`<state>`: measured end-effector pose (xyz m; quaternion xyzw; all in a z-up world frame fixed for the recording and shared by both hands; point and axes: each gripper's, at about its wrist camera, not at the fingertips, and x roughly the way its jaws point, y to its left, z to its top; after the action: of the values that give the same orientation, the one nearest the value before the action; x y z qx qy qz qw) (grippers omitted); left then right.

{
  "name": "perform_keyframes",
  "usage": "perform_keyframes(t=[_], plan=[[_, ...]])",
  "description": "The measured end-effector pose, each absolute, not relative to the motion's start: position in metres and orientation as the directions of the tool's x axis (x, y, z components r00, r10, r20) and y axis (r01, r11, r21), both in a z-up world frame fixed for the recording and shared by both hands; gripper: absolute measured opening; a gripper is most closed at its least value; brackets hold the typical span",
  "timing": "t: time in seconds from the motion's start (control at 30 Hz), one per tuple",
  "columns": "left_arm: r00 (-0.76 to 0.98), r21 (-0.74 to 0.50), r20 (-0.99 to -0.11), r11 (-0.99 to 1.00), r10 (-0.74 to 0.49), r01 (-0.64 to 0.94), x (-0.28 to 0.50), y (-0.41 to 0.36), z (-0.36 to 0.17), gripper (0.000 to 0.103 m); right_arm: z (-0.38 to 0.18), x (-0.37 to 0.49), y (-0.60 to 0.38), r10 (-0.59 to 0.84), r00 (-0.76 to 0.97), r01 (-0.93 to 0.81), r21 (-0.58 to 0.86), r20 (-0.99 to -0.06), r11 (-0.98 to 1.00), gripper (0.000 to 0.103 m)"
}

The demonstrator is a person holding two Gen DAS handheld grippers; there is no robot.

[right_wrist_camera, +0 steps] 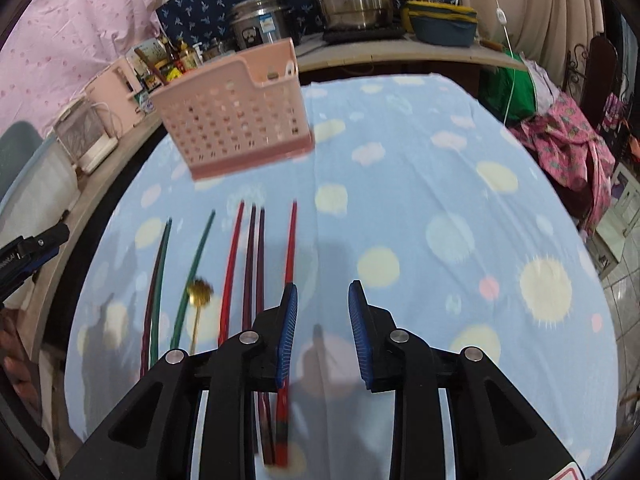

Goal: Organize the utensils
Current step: 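Move both tools back down to the remaining chopsticks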

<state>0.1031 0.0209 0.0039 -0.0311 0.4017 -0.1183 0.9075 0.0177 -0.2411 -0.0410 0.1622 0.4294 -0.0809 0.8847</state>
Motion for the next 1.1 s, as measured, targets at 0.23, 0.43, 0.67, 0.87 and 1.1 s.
perform_keyframes(t=[0.23, 0.43, 0.67, 0.87, 1.1], plan=[[0.577, -0.151, -0.781, 0.968, -0.241, 0.200, 0.069, 0.019, -0.032, 0.043, -0.059, -0.010, -0.223, 0.018, 0.588, 0.265, 0.213, -0.809, 0.940, 0.027], [0.543, -0.152, -0.804, 0.967, -0.242, 0.206, 0.049, 0.021, -0.048, 0.043, -0.069, -0.021, -0.206, 0.032, 0.567, 0.237, 0.201, -0.823, 0.950, 0.027], [0.528, -0.153, -0.814, 0.966, -0.244, 0.209, 0.041, 0.021, -0.055, 0.043, -0.075, -0.022, -0.197, 0.039, 0.553, 0.219, 0.191, -0.832, 0.957, 0.025], [0.513, -0.150, -0.821, 0.962, -0.249, 0.226, 0.037, 0.016, -0.060, 0.043, -0.082, -0.023, -0.197, 0.036, 0.539, 0.228, 0.187, -0.842, 0.956, 0.018], [0.495, -0.151, -0.828, 0.954, -0.264, 0.258, 0.031, 0.007, -0.065, 0.043, -0.086, -0.023, -0.198, 0.027, 0.528, 0.231, 0.174, -0.849, 0.957, 0.013]])
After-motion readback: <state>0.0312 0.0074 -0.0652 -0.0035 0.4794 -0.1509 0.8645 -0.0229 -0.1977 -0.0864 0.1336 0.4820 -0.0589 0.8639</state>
